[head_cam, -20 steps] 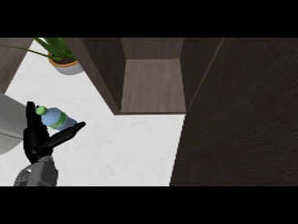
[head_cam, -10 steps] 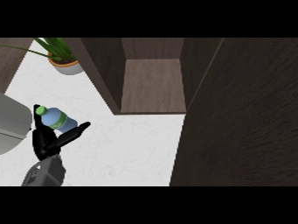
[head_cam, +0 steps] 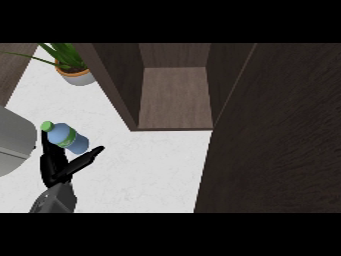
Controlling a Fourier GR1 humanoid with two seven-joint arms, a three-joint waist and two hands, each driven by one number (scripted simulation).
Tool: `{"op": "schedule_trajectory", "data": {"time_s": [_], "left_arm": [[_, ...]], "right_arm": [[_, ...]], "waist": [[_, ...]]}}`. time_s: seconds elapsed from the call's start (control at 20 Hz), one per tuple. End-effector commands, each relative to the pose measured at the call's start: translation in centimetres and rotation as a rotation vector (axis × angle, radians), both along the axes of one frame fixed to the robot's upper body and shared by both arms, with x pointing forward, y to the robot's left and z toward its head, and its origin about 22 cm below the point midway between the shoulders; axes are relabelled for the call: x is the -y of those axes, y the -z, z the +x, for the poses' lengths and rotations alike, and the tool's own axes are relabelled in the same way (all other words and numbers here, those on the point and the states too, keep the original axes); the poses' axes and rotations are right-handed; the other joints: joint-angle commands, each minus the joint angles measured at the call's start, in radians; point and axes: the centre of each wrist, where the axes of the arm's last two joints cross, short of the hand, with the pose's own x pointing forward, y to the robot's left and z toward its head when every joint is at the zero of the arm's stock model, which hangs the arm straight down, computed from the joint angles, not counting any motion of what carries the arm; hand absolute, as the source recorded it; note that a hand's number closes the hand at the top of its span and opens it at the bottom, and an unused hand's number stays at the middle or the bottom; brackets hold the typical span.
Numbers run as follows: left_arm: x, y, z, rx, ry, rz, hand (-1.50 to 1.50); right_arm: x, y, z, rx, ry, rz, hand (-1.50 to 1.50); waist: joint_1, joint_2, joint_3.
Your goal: Pick up the bottled water, place it into the cabinet and close the cabinet
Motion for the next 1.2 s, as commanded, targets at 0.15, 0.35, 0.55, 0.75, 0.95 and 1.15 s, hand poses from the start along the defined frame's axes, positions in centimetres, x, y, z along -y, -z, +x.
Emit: {"op": "schedule_trajectory", "data": {"time_s": [0.15, 0.35, 0.55, 0.75, 0.95, 1.15], "left_arm": [[-1.2, 0.8, -0.6, 0.072, 0.001, -0.043, 1.50], [-1.2, 0.1, 0.6, 0.101, 0.012, -0.081, 1.50], [0.4, -0.7, 1.9, 0.118, 0.034, -0.112, 1.50], [2.8, 2.1, -1.2, 0.109, 0.269, -0.151, 1.50], [6.2, 3.3, -2.6, 0.112, 0.447, -0.167, 1.50], [5.6, 2.3, -3.8, 0.175, 0.451, -0.169, 1.50]], "right_arm": [[-0.2, -1.0, -1.4, 0.071, 0.031, -0.002, -1.50], [1.8, -2.4, -3.0, 0.057, 0.035, 0.020, -1.50], [0.9, -0.9, -0.8, 0.068, 0.046, -0.030, -1.50], [1.5, -1.3, -0.6, 0.071, 0.053, -0.025, -1.50], [1.0, -0.8, -1.4, 0.055, 0.020, -0.024, -1.50], [1.7, -1.2, -0.7, 0.062, 0.049, -0.037, -1.50]], "waist": [[0.000, 0.000, 0.000], [-0.006, -0.001, 0.000], [0.006, -0.002, 0.001], [0.004, -0.005, 0.001], [-0.005, -0.008, 0.001], [0.016, -0.007, 0.003]]}}
